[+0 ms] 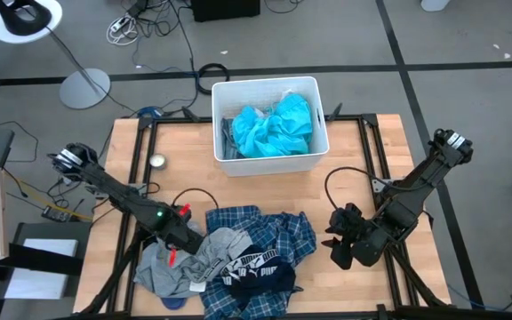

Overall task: Sort clothes
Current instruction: Put the left gray sock into the laundry bin, then put the top gray sock into the laundry bin

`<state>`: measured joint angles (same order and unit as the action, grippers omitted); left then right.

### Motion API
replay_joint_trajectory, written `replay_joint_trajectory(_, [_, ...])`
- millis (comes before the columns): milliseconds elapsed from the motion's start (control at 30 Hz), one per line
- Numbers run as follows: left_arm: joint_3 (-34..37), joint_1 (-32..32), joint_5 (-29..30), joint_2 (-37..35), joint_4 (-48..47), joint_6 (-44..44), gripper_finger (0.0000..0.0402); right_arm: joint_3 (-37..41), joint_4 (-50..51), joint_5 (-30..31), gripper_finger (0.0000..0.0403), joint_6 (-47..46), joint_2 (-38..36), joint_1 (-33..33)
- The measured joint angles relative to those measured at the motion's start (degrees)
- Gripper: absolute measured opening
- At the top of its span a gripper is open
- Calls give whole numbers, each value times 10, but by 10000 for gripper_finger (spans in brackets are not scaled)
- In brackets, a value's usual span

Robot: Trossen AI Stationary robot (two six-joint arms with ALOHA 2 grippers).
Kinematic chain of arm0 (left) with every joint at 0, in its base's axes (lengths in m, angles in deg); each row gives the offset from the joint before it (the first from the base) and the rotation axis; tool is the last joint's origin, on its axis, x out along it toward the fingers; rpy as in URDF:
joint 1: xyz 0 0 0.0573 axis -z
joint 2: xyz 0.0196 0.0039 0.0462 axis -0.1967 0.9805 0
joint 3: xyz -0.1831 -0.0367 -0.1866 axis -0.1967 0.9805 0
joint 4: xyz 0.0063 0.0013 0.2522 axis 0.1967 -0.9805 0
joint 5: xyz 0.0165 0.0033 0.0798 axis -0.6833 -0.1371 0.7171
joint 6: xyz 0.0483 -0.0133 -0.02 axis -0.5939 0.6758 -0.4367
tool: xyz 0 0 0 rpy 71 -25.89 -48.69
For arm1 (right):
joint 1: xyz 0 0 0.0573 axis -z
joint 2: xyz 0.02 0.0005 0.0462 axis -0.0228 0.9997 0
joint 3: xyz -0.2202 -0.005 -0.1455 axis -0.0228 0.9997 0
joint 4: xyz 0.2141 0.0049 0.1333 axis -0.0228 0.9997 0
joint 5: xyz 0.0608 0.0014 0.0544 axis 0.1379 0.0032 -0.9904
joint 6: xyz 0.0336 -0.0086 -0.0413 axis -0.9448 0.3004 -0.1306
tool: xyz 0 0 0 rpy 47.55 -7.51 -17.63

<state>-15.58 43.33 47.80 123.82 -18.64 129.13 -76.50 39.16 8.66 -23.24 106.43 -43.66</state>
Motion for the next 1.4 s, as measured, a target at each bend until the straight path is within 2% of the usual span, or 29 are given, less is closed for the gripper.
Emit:
replay_joint_trajectory(67, [0, 0, -16, 4, 20, -22, 21, 0, 0, 0, 195, 6, 0, 0])
replay_joint_trajectory(100, [0, 0, -19, 4, 25, -26, 12, 0, 0, 1, 195, 9, 0, 1])
replay_joint_trajectory(300, [-47, 0, -12, -6, -4, -33, 2, 0, 8, 12, 195, 9, 0, 1])
replay_joint_trajectory(500, [-167, -7, 70, -24, -116, -70, 1, 20, -1, 19, 195, -15, 0, 3])
replay_joint_trajectory(667, [-287, -52, 133, -24, -201, -165, 1, 33, -16, 23, 194, -27, 0, 4])
replay_joint_trajectory(833, [-387, -155, 169, -24, -214, -304, 0, 79, -101, 37, 192, -43, 0, 13])
replay_joint_trajectory(1000, [-490, -299, 150, -24, -187, -485, 0, 135, -218, 37, 186, -61, 0, 27])
replay_joint_trajectory(1200, [-599, -479, 36, -15, -78, -674, 0, 158, -254, 45, 179, -94, 0, 54])
replay_joint_trajectory(1400, [-702, -637, -93, 64, -87, -807, 0, 159, -254, 61, 178, -102, 0, 102])
